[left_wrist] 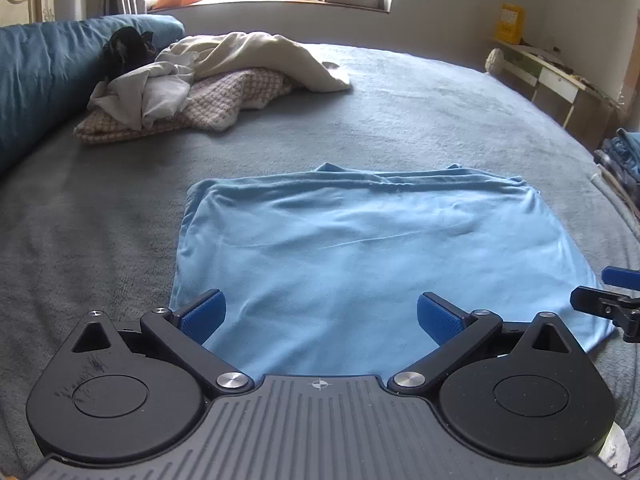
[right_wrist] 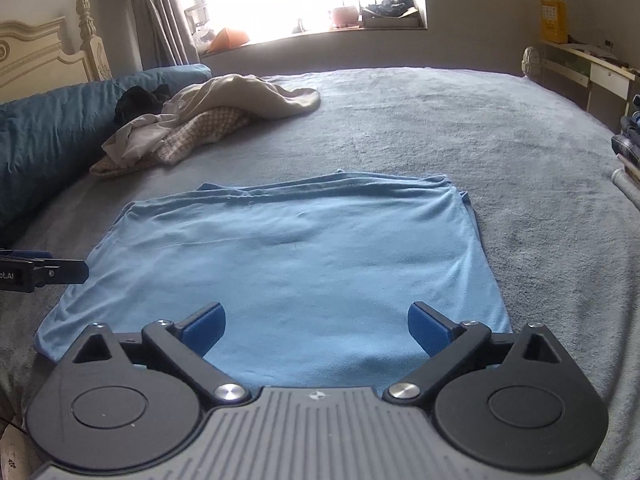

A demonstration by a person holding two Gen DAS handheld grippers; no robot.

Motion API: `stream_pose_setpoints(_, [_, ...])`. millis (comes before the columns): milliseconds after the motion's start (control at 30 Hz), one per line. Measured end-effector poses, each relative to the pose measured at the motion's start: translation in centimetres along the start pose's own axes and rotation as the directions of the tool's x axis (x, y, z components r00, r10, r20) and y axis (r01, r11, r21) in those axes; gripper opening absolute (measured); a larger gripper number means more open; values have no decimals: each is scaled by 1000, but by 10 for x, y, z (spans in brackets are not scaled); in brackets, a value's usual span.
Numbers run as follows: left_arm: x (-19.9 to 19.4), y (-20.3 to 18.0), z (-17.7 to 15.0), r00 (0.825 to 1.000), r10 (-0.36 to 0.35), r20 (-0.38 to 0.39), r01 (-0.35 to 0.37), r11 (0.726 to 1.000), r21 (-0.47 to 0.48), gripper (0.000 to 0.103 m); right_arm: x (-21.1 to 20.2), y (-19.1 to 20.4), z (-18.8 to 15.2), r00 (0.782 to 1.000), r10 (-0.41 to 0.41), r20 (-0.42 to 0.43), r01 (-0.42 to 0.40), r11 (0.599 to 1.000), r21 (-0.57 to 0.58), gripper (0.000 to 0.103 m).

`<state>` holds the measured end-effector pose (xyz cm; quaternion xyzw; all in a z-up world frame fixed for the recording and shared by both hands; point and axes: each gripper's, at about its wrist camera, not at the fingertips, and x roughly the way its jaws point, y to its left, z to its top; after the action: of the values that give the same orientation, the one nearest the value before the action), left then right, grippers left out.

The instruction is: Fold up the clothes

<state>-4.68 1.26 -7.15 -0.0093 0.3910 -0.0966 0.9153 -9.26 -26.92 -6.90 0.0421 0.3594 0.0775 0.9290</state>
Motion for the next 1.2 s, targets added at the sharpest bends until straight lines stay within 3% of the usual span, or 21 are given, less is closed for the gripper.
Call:
stream_pose_setpoints(600, [8,8,-5,993,88,-76,-90,995,-35,103,-7,11,2,989,-109,98,116,991,-62,103])
stream_pose_setpoints(967, [12,7,-9,984,145,-101,-145,989,5,103,-4,3,-1,990,-90,105,93,996,-19,103])
stream_pose_setpoints(1200, [18,5,-14,971,192,-139,-188,981,45,103,-7,11,-4,993,-41,112,52,994,-95,103])
